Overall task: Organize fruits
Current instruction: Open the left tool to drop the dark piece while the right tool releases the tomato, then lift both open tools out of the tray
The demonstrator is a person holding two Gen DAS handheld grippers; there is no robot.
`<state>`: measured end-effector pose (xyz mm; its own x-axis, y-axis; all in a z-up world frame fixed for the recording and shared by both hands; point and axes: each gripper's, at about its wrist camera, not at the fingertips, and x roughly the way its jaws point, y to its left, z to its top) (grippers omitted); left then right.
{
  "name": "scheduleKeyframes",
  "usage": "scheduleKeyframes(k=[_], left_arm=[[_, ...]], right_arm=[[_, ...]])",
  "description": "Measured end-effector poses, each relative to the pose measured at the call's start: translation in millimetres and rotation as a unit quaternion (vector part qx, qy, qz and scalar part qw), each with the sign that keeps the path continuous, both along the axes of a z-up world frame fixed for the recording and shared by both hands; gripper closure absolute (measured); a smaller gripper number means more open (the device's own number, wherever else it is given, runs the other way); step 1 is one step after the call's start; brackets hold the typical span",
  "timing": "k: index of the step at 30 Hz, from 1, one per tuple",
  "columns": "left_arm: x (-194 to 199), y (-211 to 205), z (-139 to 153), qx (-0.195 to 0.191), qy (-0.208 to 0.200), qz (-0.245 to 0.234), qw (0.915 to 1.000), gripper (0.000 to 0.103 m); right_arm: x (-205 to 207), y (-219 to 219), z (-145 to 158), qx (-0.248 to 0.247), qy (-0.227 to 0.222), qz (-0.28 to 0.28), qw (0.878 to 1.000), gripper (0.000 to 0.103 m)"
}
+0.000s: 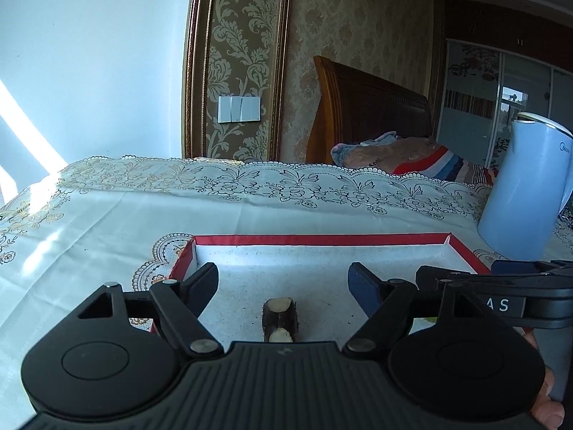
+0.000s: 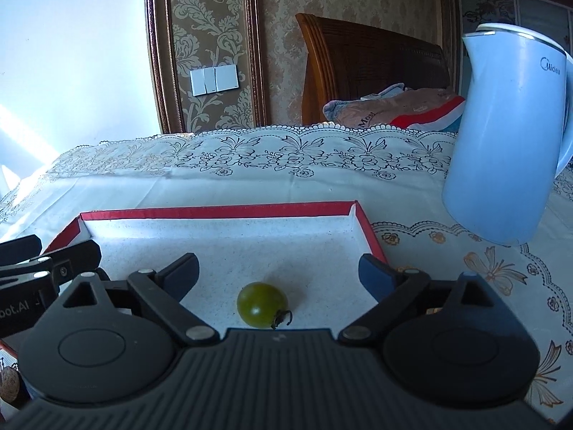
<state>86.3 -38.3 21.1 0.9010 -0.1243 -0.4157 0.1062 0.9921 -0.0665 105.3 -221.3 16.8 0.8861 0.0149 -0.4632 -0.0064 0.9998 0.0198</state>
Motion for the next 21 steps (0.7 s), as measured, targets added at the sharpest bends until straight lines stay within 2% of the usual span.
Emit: scheduleKeyframes(k=[9,16,21], left_arm=[[-22.8,4.3,4.3,0.025,-0.006,0.000,0.9997,0.023],[-76.9,14.8,-1.0,0.042,-0.026,-0.006,0.9987,0.023],[-107.8,24.7,-8.3,0.042,-0.040,-0.009,0.9983,0.023]], right_arm=[[-29.8,-0.9,10.2,-0.023,-0.039,-0.007,0.999,0.005],[-78.4,-1.0,13.9,-0.037,-0.055,0.008,0.998,0.002],[-115.3,-15.6,12.0,-0.017,-0.060,0.016,0.998,0.002]])
